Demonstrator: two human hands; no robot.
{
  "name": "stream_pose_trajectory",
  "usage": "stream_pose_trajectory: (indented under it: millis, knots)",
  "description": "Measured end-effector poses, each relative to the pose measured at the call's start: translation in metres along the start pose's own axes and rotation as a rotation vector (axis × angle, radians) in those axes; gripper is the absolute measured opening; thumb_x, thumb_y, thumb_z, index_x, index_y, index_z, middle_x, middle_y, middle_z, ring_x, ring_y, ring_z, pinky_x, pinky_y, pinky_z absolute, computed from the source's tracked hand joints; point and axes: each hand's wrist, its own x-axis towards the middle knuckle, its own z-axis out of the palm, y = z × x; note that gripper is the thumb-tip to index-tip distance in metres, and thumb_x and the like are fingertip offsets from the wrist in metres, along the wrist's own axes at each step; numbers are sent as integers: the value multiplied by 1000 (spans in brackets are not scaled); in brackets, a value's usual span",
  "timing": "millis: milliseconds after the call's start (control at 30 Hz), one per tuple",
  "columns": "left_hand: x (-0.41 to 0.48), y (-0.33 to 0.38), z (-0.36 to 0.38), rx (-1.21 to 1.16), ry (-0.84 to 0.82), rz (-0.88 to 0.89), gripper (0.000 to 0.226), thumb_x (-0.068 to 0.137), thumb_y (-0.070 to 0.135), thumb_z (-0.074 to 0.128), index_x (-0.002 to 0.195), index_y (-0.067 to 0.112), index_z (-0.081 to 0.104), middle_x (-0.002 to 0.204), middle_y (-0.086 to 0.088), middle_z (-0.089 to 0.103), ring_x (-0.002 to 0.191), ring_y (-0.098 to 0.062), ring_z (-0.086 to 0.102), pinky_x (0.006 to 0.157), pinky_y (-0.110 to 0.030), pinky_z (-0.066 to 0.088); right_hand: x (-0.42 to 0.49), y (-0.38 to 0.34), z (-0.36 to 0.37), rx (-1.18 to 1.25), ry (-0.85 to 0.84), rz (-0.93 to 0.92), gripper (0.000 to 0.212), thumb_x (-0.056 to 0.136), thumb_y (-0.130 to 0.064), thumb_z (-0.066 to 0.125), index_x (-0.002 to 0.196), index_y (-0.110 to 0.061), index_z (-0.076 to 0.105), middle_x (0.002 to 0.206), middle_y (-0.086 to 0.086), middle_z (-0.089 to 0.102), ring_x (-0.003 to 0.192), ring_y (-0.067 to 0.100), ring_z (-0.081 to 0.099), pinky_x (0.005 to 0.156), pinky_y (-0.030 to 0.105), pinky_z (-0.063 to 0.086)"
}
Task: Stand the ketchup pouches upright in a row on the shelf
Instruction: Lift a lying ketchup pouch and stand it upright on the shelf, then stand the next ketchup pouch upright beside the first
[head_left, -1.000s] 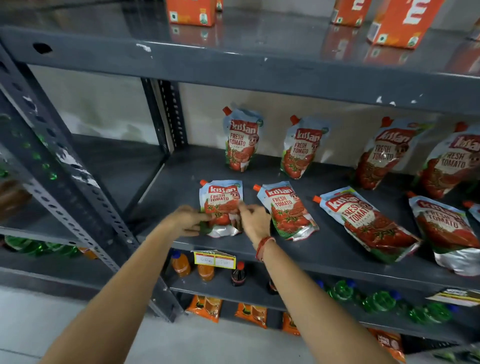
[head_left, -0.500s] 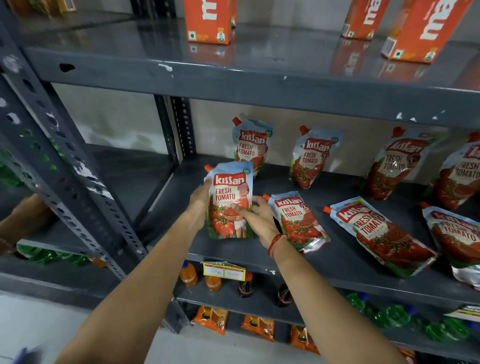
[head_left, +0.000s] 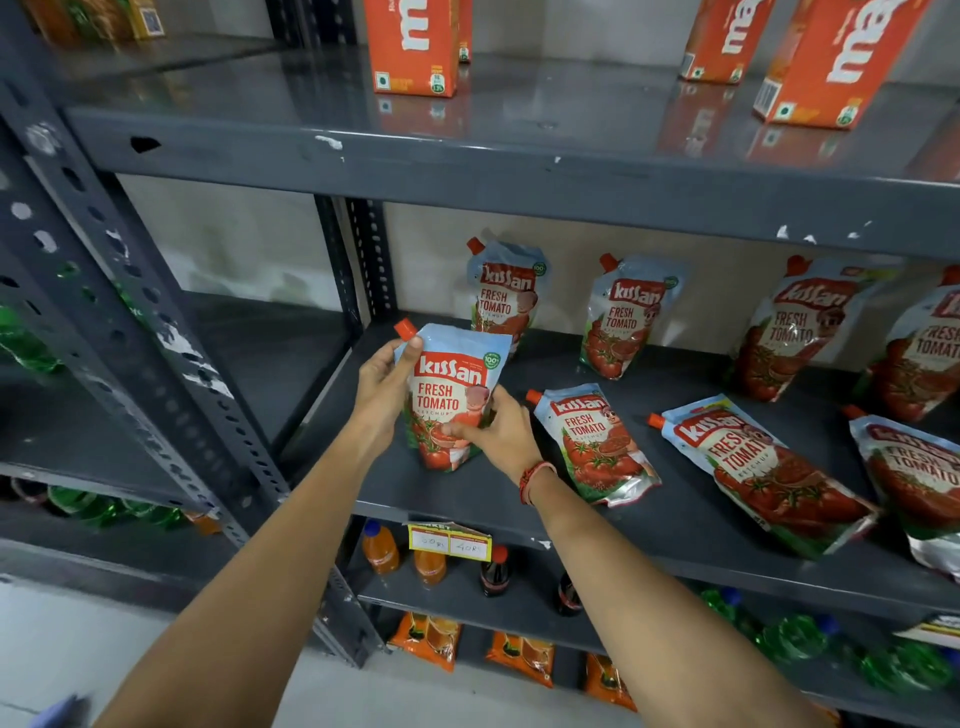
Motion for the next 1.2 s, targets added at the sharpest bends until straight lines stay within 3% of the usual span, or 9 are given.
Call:
stream_pose_trajectory:
  millis: [200,367,433,533,633,800,900,1033,1200]
  knots:
    - [-11,2,-6,-35,73,18,26,88,33,59,102,12,62,101,-6,68,90,-15,65,76,-27,54,0,14,5,-151,-53,28,76,52,-56,78,117,-26,52,118,5,64,114,22,57,95,48,51]
    - [-52,-18,25,307,547,379,36,90,34,55,116,9,50,117,-9,53,109,-20,52,90,-29,45,-21,14,-40,-177,136,-54,57,75,-44,73,123,-17,54,121,4,59,107,13,52,83,23,44]
    - [-70,-30,43,511,451,543,30,89,29,54,112,10,50,111,-10,50,106,-19,49,88,-28,42,-22,18,-67,-311,319,-103,43,84,-42,64,117,-14,59,118,7,61,110,18,50,87,27,40]
    - [-80,-47,74,685,16,608,25,88,27,51,106,12,56,108,-7,52,96,-15,53,85,-22,41,-18,33,-104,-633,426,13,43,91,-39,53,119,-6,57,119,18,59,113,34,48,94,40,38]
    - [-71,-65,110,732,-217,389,30,89,27,53,116,13,54,115,-7,49,97,-11,54,82,-24,43,-29,50,-124,-686,327,285,51,93,-41,47,126,-2,47,131,23,48,124,39,40,100,47,36]
    - [-47,-68,149,410,2,-335,50,92,26,51,136,7,37,137,-16,49,123,-33,48,97,-35,39,-46,53,-109,-735,280,344,59,95,-47,38,134,-2,39,138,19,42,127,39,36,102,48,37]
    - [-41,-58,159,197,82,-559,48,89,26,56,130,3,43,129,-16,55,117,-34,53,90,-36,42,-47,54,-109,-507,267,396,58,89,-47,52,129,-4,47,134,19,48,128,38,39,103,45,38]
    - [-34,-50,158,14,1,-665,42,87,29,61,116,0,54,111,-14,65,95,-32,62,83,-39,49,-52,47,-120,-68,254,427,43,77,-32,74,111,-8,62,115,12,67,108,27,62,91,32,50]
    - [-32,-39,163,-35,-38,-455,24,91,29,54,107,12,48,97,-9,66,74,-18,63,61,-32,51,-52,38,-122,35,311,284,53,70,-25,81,115,-11,56,115,7,68,99,18,65,85,29,53]
